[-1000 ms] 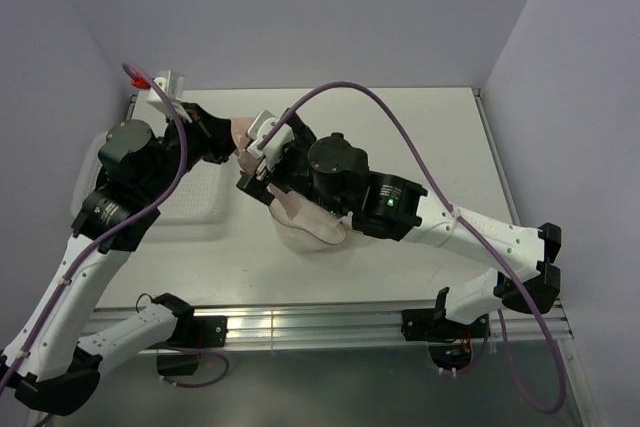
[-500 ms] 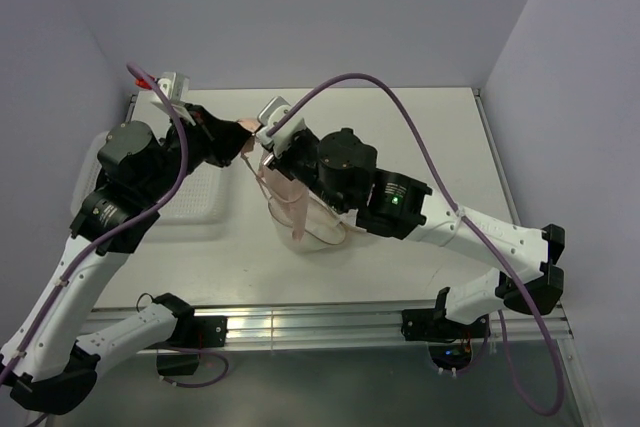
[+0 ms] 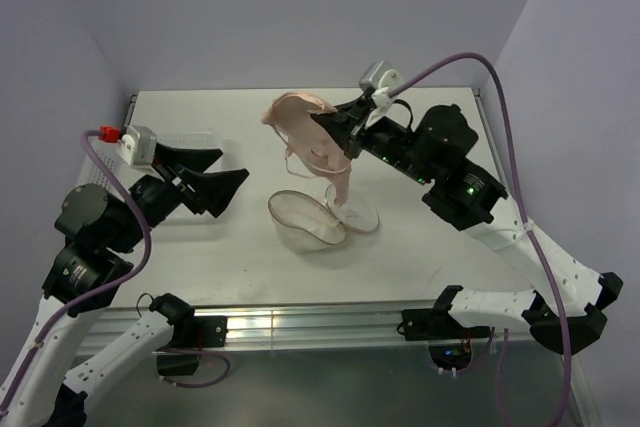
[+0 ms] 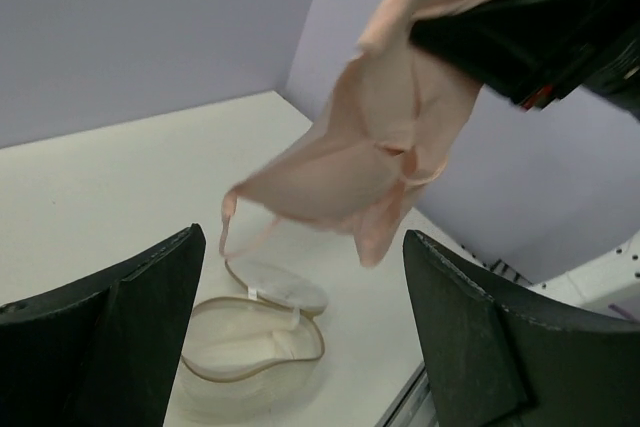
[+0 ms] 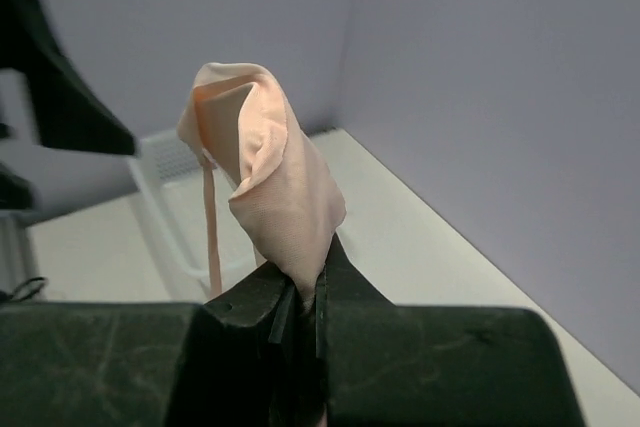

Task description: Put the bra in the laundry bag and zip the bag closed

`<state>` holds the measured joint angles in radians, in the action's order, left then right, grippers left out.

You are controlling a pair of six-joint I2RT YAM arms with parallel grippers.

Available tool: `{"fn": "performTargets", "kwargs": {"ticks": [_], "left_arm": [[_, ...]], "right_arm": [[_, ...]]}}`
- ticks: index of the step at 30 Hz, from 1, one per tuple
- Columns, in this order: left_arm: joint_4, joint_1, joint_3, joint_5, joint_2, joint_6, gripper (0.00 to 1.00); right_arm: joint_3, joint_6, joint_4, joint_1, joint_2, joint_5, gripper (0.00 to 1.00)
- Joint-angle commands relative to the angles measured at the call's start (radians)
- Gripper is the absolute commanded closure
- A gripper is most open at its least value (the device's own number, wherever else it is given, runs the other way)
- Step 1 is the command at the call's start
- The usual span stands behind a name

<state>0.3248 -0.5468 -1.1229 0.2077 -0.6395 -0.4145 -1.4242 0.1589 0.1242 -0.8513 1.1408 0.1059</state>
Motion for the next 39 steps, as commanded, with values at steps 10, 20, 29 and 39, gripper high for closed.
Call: {"fn": "performTargets", "kwargs": {"ticks": [10, 20, 29, 39], "left_arm": [[-0.229, -0.004, 0.117, 0.246, -0.117, -0.032, 0.12], [-0.349, -0.033, 0.149, 0.423, -0.189, -0.053, 0.22], [-0.352, -0.068, 0.153, 0.398, -0.209, -0.066, 0.65], [-0.369, -0.068, 0.115, 0.355, -0.235, -0.162, 1.00]], "right_arm": [[0.082, -0.262, -0.238, 0.077, -0.092, 0.457, 1.00], [0.119, -0.303, -0.284, 0.092, -0.075, 0.473, 1.00], [0.128, -0.334, -0.325, 0.104, -0.070, 0.495, 1.00], [0.260, -0.239, -0.318, 0.103, -0.148, 0.492, 0.95]]}}
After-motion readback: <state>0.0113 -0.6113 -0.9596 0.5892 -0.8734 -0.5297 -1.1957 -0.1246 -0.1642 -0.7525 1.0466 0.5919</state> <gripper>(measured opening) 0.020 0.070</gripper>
